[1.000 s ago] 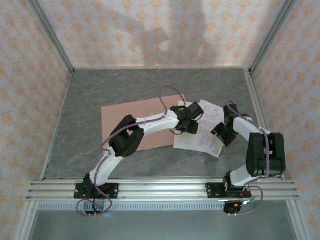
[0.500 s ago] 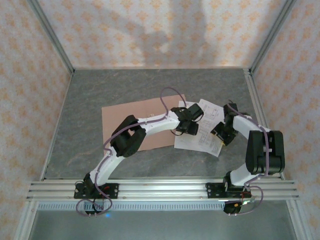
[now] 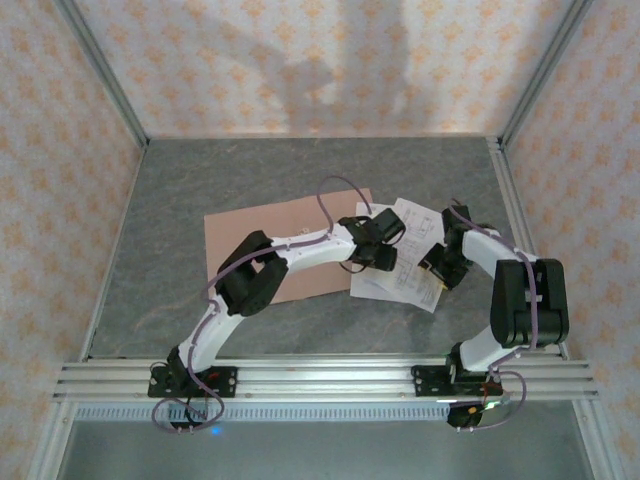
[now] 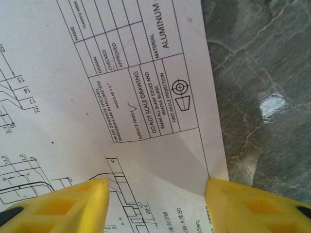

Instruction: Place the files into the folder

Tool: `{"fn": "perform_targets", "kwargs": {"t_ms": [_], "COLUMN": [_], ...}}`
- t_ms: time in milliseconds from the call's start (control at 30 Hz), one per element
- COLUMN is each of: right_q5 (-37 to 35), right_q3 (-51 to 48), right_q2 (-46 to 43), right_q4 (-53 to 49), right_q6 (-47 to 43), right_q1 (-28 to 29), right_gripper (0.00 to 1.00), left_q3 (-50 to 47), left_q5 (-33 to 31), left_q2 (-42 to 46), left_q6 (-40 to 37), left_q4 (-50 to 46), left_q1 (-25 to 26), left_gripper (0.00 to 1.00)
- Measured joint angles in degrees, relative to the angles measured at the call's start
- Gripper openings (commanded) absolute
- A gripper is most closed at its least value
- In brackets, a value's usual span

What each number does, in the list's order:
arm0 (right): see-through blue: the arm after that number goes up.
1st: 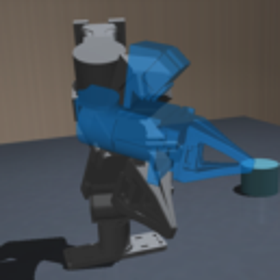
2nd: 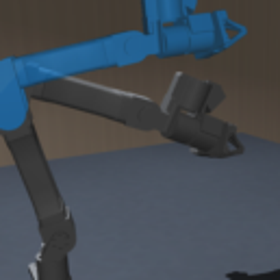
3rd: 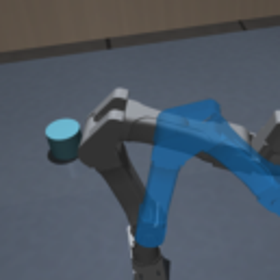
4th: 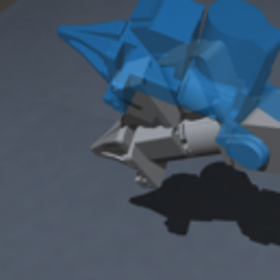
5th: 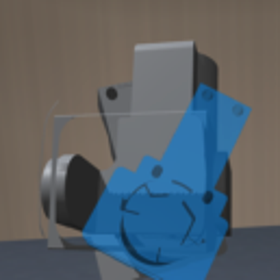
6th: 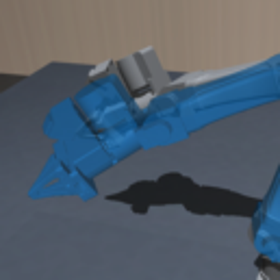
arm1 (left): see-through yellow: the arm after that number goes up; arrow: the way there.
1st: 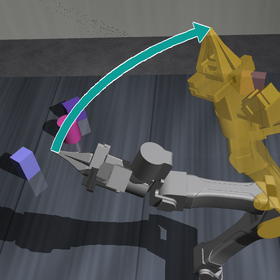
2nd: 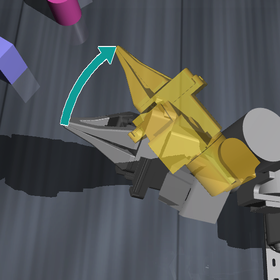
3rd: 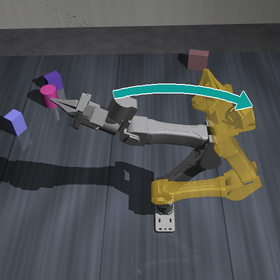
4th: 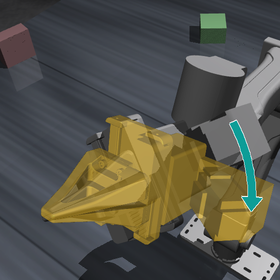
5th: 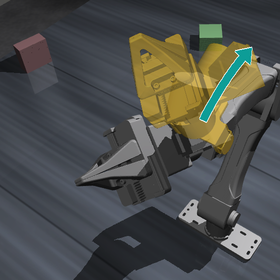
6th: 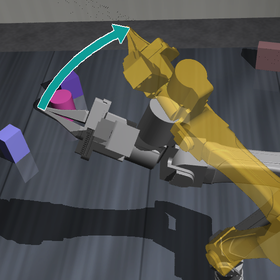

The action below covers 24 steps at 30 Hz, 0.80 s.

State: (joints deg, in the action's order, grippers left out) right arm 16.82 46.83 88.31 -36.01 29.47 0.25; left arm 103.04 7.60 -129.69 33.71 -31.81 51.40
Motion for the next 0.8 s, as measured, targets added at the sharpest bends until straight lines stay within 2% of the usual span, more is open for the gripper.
{"fn": "perform_targets", "kwargs": {"t_ms": [433,800], "right_q5": [-0.37,-0.66], "right_q3": [0.39,0.39], "right_q2": [0.35,0.37], "right_q4": [-0.46,-0.55], "right_q6": [-0.17,-0.17], "right_q1": [0.09,0.09], "right_gripper": [0.56,0.56], "left_q3": [-0.5,-6.75], "left_q5": [2.6,3.19], "left_q2": [4.83,5.75], "left_q6": [2.82,5.73], "left_q4": [3.1,7.28], "left_q1": [0.37,0.37], "left_gripper": [0.57,0.57]}}
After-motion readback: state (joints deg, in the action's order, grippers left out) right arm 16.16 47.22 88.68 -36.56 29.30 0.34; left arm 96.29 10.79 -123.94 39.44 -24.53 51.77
